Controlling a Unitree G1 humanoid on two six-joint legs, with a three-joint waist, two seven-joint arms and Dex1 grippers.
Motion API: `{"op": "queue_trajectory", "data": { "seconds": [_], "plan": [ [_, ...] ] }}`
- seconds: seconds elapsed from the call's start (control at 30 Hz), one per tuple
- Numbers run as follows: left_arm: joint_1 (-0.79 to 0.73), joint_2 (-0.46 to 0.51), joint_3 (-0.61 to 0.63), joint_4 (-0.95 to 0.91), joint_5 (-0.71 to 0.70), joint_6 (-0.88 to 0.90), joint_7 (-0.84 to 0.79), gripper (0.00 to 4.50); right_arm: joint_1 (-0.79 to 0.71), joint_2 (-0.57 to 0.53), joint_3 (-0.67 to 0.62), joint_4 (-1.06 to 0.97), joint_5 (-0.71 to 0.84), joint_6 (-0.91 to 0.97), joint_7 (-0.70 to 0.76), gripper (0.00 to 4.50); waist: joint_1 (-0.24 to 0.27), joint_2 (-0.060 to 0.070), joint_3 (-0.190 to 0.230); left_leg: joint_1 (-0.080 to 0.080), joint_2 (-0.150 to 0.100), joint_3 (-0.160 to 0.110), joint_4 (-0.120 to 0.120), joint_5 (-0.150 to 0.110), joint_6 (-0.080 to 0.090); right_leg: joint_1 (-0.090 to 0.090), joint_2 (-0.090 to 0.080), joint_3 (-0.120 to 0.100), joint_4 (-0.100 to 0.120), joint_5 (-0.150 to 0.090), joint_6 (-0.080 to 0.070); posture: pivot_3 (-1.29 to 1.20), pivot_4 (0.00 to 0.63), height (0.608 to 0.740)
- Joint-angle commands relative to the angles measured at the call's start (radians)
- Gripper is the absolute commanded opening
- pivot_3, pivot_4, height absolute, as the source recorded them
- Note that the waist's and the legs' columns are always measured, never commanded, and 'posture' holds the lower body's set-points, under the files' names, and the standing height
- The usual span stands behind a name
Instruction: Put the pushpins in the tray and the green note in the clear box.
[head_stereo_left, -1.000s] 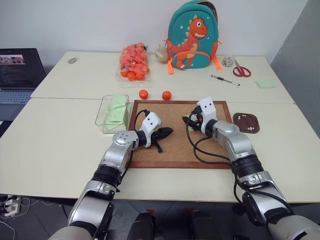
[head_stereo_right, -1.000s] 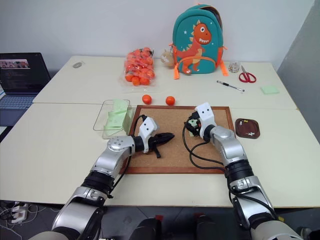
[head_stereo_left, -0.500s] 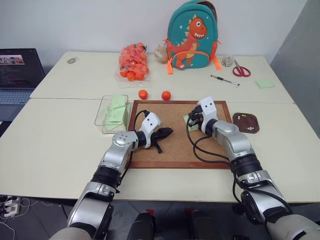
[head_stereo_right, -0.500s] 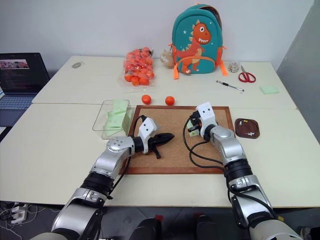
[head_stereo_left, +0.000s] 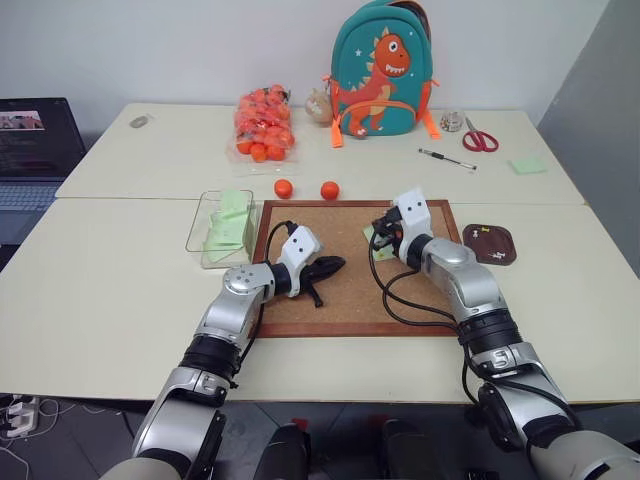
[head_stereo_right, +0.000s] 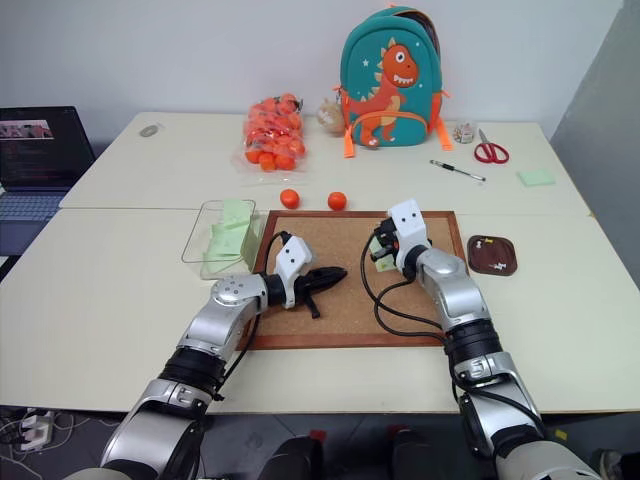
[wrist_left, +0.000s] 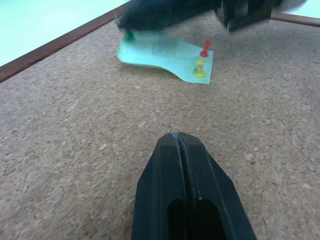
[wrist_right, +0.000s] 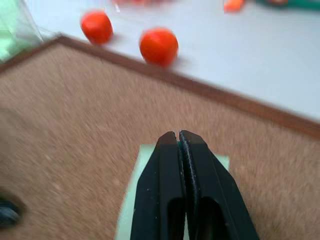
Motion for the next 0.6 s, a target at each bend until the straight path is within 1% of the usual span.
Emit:
{"op": "queue_trajectory", "data": {
  "seconds": [0.03, 0.27, 0.37, 0.5, 0.6],
  "plan": [
    [0.017, -0.002, -0.022, -0.008, 0.010, 0.008, -0.016, 0.00, -0.018, 0.014, -0.023, -0.090, 0.033, 0.012, 0.003, 0.01, 0.000, 0.000, 0.000, 0.000, 0.000, 0.000, 0.000, 0.000, 0.000, 0.000, 0.000, 0.000, 0.000, 0.000, 0.000, 0.00, 0.150, 0.740],
    [0.016, -0.006, -0.025, -0.009, 0.012, 0.009, -0.018, 0.00, 0.014, -0.005, -0.035, -0.186, 0.039, 0.043, -0.007, 0.01, 0.000, 0.000, 0.000, 0.000, 0.000, 0.000, 0.000, 0.000, 0.000, 0.000, 0.000, 0.000, 0.000, 0.000, 0.000, 0.00, 0.150, 0.740],
    [0.019, -0.007, -0.026, -0.014, 0.013, 0.010, -0.017, 0.00, 0.060, -0.061, -0.075, -0.316, 0.045, 0.088, -0.012, 0.01, 0.003, 0.000, 0.000, 0.000, 0.000, 0.000, 0.000, 0.000, 0.000, 0.000, 0.000, 0.000, 0.000, 0.000, 0.000, 0.00, 0.150, 0.740],
    [0.021, -0.004, -0.023, -0.016, 0.012, 0.010, -0.016, 0.00, 0.200, -0.186, -0.209, -0.523, 0.078, 0.198, -0.022, 0.01, 0.015, 0.000, 0.000, -0.001, 0.000, 0.000, 0.000, 0.000, 0.000, 0.001, -0.001, -0.001, -0.001, 0.000, 0.000, 0.00, 0.150, 0.740],
    [0.020, -0.001, -0.024, -0.010, 0.016, 0.005, -0.019, 0.00, 0.301, -0.262, -0.268, -0.597, 0.094, 0.244, -0.009, 0.01, 0.015, 0.000, 0.000, -0.001, 0.000, 0.000, -0.001, 0.000, 0.000, 0.002, -0.002, -0.001, -0.004, 0.000, 0.000, 0.00, 0.150, 0.740]
  ]
}}
